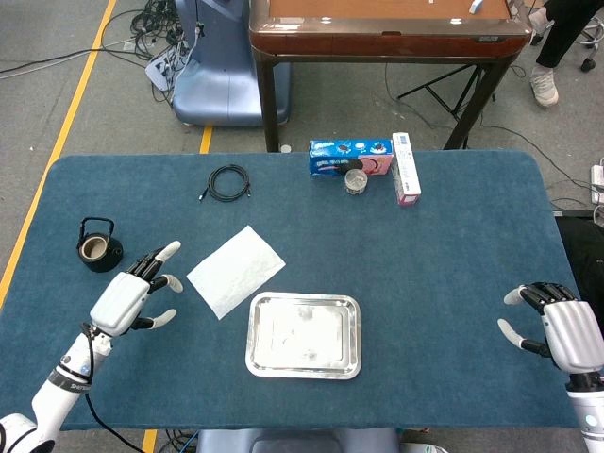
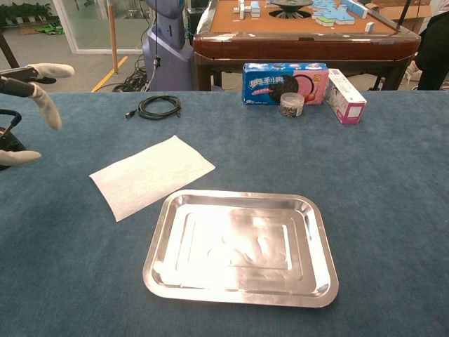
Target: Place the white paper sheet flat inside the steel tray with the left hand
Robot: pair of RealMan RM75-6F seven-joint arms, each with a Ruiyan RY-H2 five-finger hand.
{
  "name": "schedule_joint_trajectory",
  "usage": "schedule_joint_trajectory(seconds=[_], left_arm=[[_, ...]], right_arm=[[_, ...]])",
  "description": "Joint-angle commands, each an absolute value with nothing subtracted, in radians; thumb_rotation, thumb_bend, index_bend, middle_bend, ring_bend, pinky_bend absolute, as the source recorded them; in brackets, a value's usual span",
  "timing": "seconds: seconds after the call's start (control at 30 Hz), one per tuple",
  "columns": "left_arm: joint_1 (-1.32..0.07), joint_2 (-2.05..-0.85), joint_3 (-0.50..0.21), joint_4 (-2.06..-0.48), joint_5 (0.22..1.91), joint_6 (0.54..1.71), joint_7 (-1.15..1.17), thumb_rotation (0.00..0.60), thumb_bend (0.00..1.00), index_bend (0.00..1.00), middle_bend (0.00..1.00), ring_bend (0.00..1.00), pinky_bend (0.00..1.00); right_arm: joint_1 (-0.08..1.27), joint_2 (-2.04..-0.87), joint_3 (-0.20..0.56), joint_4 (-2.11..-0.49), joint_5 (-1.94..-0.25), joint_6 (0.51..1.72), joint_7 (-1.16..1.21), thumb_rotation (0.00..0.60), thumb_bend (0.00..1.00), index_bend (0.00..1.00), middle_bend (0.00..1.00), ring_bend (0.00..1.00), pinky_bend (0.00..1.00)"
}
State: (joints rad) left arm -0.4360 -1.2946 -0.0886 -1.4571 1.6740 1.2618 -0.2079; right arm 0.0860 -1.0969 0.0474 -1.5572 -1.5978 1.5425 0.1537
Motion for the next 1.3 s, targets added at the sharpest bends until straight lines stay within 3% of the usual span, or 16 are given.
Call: schedule_joint_trajectory(seconds=[0.03, 0.4, 1.3], left_arm=[[-0.463, -1.351, -0.09, -1.388, 1.694, 1.264, -0.116, 0.6, 0.24, 0.42, 0.0, 0.0, 0.09], [-0.532, -1.45, -0.079, -1.271, 1.692, 1.217, -0.082, 0.6, 0.16, 0.35, 0.0, 0.0, 0.08], [-0.564, -1.58, -0.013, -1.044, 1.658, 1.19, -0.031, 0.6, 0.16, 0.4, 0.0, 0.0, 0.08]], right_arm=[[0.085, -1.092, 0.048, -1.557, -1.6, 1.547, 0.163, 0.6, 0.26, 0.48, 0.5, 0.36, 0.32], [0.072, -1.074, 0.062, -1.571, -1.575, 1.564, 0.167, 0.6, 0.26, 0.48, 0.5, 0.36, 0.32], [0.077, -1.064, 0.063, -1.574, -1.572, 1.544, 0.182, 0.6, 0.26, 0.48, 0.5, 0.36, 0.32]])
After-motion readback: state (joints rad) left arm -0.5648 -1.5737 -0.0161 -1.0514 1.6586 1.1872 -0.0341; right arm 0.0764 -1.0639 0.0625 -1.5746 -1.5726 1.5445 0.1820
